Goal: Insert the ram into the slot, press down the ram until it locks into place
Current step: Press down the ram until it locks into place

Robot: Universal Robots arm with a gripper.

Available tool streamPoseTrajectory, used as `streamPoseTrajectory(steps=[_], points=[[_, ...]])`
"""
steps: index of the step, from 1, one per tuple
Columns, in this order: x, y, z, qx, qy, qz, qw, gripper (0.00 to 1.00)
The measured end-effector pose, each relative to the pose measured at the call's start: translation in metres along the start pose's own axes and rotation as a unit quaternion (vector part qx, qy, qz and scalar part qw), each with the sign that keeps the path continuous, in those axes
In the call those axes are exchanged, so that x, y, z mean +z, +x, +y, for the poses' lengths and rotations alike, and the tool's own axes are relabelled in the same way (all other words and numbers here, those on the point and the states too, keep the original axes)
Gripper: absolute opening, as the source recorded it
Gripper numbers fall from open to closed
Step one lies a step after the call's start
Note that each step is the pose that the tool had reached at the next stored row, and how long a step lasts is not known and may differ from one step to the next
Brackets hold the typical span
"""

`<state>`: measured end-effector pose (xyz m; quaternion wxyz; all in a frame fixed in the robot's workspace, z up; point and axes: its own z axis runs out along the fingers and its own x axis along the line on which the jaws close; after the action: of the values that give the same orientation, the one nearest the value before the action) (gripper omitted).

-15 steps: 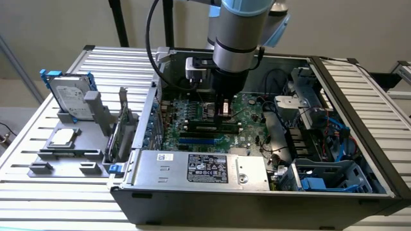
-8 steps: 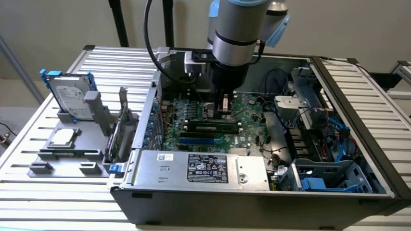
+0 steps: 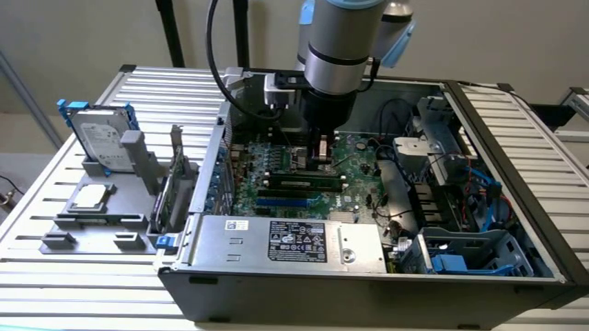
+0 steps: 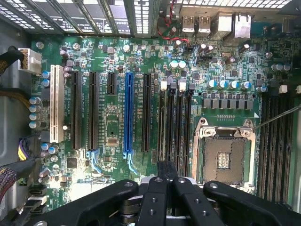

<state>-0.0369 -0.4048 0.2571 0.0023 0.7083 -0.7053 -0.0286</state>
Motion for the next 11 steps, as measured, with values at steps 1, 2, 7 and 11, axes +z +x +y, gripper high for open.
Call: streamPoseTrajectory(steps=[1,2,7,11], points=[[0.0,0.0,0.0,0.0,0.0,0.0,1.0,0.1],[0.0,0.0,0.0,0.0,0.0,0.0,1.0,0.1],[0.0014,0.0,0.0,0.0,0.0003,0.0001,1.0,0.1],[0.0064,0.0,-0.0002,0.0,0.0005,0.0,1.0,0.1]])
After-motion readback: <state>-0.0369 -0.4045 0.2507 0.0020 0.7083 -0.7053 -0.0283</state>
